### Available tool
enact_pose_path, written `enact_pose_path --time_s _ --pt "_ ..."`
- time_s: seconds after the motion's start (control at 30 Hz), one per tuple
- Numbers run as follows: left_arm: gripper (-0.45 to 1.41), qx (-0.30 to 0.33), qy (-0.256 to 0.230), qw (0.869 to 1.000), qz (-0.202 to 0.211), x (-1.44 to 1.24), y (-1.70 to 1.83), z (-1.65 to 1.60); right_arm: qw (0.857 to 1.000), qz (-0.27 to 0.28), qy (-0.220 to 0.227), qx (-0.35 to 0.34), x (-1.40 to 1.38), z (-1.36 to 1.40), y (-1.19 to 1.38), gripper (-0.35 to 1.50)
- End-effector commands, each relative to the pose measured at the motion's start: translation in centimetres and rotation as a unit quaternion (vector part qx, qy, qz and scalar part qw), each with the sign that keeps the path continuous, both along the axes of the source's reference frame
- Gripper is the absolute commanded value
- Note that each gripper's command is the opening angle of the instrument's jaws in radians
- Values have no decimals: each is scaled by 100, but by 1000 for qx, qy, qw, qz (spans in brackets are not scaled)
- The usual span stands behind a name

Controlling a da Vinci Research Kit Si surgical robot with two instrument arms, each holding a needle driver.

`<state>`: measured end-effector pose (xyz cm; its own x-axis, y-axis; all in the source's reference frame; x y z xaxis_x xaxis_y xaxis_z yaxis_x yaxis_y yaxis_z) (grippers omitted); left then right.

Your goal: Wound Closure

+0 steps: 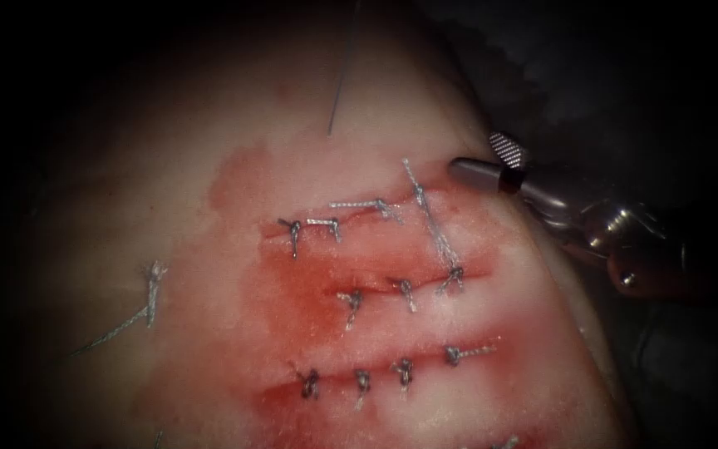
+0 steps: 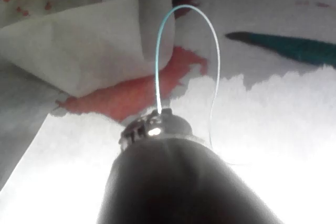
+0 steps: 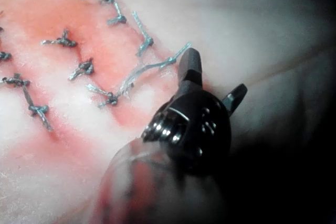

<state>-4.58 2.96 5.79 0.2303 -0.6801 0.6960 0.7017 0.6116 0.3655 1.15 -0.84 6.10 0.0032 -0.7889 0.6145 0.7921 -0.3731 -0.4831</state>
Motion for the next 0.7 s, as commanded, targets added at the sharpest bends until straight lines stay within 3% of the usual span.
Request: enact_pose_path --time_s 0.03,0.13,0.2,0.23,0.3,0.33,0.4,0.53,0.7 --pt "-45 9 17 1000 13 6 4 2 1000 8 6 -4 4 -1 0 135" --pt "-45 52 67 994 63 35 -18 8 999 30 13 -12 1 -3 0 131" --pt "-45 85 111 986 91 51 -24 8 999 41 15 -15 2 -3 1 130" --pt "-37 110 141 979 102 55 -24 8 999 43 16 -17 3 -3 2 130" --pt "59 161 172 966 106 56 -21 9 998 48 22 -20 4 -3 2 130" --pt "78 191 174 958 123 57 -20 9 998 50 23 -18 4 -3 1 130" --pt "91 220 168 949 151 60 -26 7 998 51 25 -20 4 -3 1 131" --pt "115 190 164 946 204 67 -40 5 998 55 28 -17 4 -4 -1 133" --pt "121 167 154 938 261 78 -57 2 998 58 32 -14 6 -3 -4 133"
